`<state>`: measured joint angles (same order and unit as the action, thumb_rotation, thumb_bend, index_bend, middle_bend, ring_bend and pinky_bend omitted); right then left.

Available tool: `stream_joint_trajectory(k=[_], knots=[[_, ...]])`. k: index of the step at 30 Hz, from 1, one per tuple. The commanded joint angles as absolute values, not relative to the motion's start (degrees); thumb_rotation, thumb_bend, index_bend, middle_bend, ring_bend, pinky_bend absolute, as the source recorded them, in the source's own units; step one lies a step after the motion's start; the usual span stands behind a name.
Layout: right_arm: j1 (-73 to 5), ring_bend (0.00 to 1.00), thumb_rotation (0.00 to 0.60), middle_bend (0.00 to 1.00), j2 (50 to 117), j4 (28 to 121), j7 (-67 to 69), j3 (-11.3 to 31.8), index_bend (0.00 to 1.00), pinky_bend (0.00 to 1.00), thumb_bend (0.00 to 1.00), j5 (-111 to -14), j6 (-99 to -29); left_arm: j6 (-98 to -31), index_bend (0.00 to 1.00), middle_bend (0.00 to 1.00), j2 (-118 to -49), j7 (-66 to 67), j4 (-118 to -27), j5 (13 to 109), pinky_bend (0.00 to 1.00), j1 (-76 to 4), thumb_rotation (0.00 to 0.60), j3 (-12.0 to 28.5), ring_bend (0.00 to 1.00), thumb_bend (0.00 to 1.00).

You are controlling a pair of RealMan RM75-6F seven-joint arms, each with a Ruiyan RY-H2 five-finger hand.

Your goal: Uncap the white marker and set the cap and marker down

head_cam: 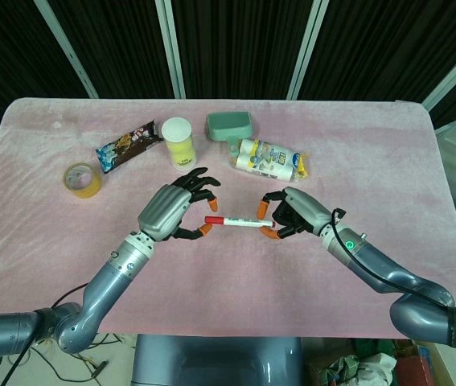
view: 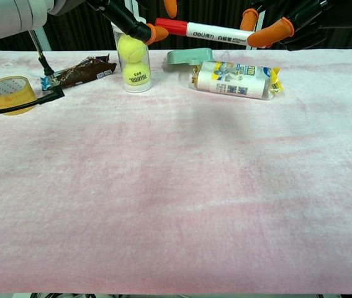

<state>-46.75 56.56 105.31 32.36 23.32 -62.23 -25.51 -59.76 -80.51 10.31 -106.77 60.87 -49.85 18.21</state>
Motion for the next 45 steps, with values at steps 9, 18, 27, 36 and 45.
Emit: stream_joint_trajectory(k=[9, 18, 27, 36, 45], knots=[[-46.96, 1.0, 0.6, 1.0, 56.56, 105.5, 32.07, 22.9, 0.74, 0.95, 0.45, -61.84, -26.1, -60.0, 0.49, 0.22, -80.64, 9.96, -106.67, 61.19, 0.17, -49.69, 0.6, 17.82, 0.05, 0.31], [-47.08, 1.0, 0.6, 1.0, 56.58, 105.29, 32.38, 22.77, 0.74, 0.95, 0.45, -61.53, -26.16, -60.39, 0.5, 0.22, -80.38, 10.51, -107.22, 61.04, 0.17, -49.73, 0.6, 17.92, 0.05, 0.31], [-47.36, 1.0, 0.6, 1.0, 56.47, 105.13, 32.52, 22.65, 0.74, 0.95, 0.45, -61.46, -25.82, -60.39, 0.51, 0.22, -80.81, 10.79, -106.51, 60.73, 0.17, -49.81, 0.6, 17.6, 0.05, 0.31], [-47.06, 1.0, 0.6, 1.0, 56.33, 105.17, 33.28, 22.72, 0.75, 0.95, 0.45, -61.6, -25.84, -60.25, 0.51, 0.22, -81.42, 11.11, -106.27, 60.72, 0.17, -50.16, 0.6, 17.43, 0.05, 0.31], [-46.82, 1.0, 0.6, 1.0, 56.1, 105.36, 34.05, 22.92, 0.75, 0.95, 0.45, -62.14, -25.7, -60.59, 0.53, 0.23, -82.29, 11.2, -106.0, 60.7, 0.17, -50.39, 0.6, 17.55, 0.05, 0.35]])
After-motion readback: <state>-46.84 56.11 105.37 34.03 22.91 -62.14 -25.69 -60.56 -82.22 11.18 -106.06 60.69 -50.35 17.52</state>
